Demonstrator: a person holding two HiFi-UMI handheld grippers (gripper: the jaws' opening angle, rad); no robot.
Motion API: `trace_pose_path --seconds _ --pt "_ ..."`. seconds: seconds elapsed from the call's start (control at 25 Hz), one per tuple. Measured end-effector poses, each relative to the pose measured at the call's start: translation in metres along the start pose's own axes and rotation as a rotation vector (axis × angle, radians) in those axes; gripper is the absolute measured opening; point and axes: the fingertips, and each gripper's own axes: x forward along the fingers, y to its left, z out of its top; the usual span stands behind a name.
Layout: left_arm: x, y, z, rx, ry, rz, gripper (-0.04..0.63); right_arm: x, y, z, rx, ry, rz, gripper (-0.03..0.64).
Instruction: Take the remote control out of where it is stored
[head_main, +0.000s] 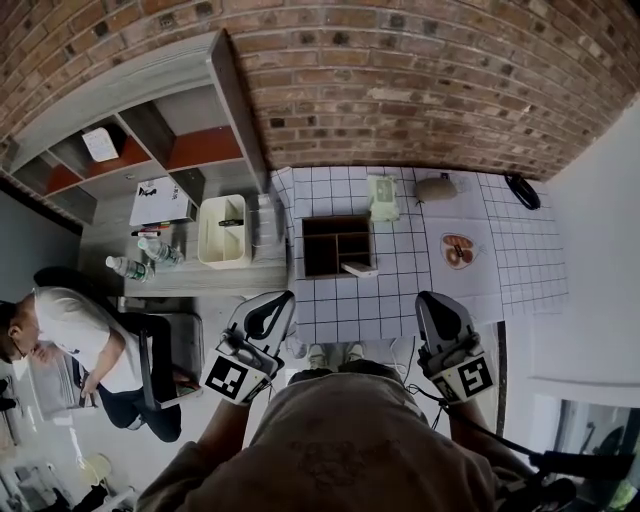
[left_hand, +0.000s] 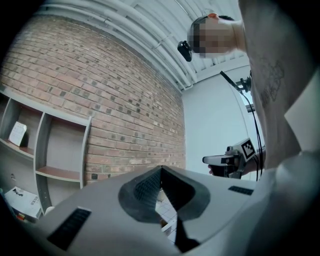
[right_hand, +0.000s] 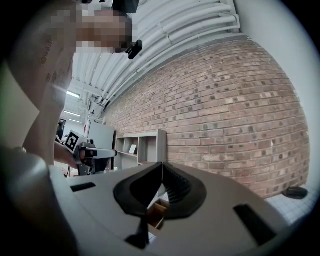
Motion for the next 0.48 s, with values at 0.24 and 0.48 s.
trace_pose_path --seconds 0.24,0.48 --pt "0.013 -0.011 0.004 0.004 0.000 0.020 0.005 -0.007 -0.013 0.002 0.012 -0.019 0.024 0.014" --pt "0.027 -0.025 0.003 0.020 0.008 0.025 0.005 -0.014 -0.025 0.005 0.020 -0.041 0.046 0.014"
